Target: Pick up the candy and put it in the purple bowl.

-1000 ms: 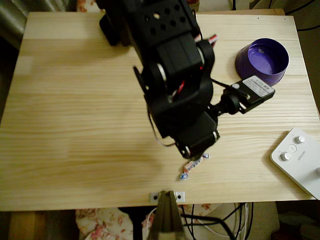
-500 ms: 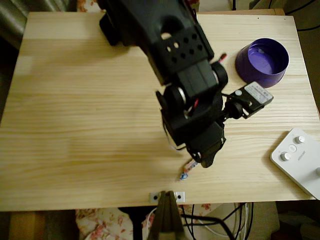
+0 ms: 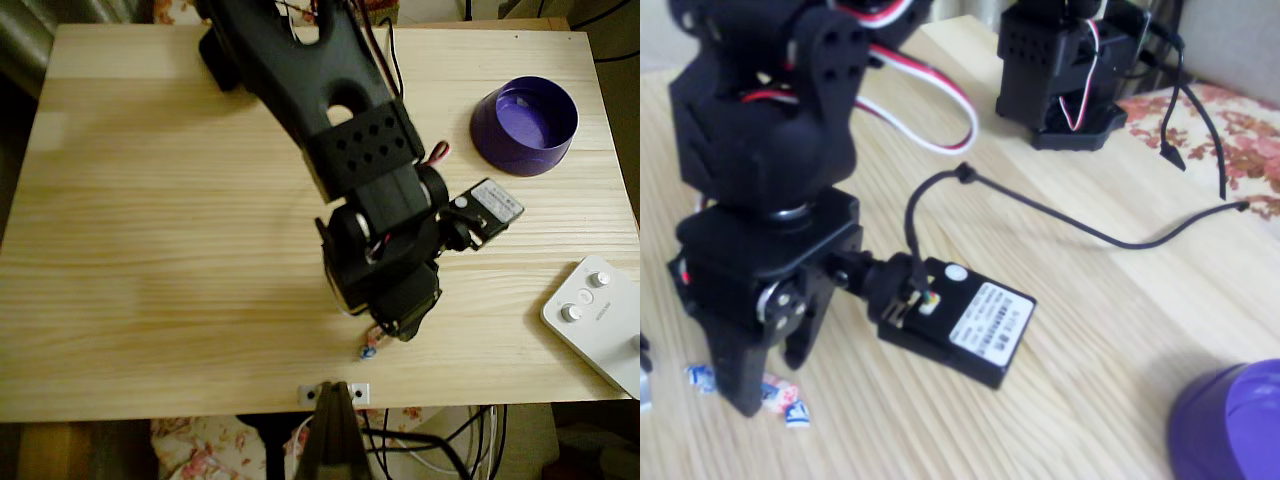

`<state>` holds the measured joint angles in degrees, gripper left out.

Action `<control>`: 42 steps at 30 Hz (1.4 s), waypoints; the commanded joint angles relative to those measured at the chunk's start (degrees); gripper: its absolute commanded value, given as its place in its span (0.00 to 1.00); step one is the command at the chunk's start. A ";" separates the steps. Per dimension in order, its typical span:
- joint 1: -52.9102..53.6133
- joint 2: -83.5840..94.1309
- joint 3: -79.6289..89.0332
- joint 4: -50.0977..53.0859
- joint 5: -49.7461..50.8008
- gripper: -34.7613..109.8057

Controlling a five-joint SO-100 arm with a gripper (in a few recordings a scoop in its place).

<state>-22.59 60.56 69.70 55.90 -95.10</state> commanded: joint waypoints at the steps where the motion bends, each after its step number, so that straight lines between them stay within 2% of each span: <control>1: 1.76 0.70 -5.62 1.05 -1.49 0.36; 5: 2.20 -1.93 -8.70 1.05 -1.23 0.34; 8: 2.20 -2.29 -8.53 1.14 -0.97 0.27; 18: 1.76 -1.93 -8.17 4.04 -0.53 0.25; 24: 1.76 1.23 -7.38 5.19 5.27 0.24; 31: 3.25 13.01 0.79 4.92 16.61 0.24; 36: 3.34 25.14 13.01 7.56 16.52 0.24; 42: -0.88 41.22 22.76 15.38 18.46 0.24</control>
<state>-20.39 85.87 91.41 67.76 -77.52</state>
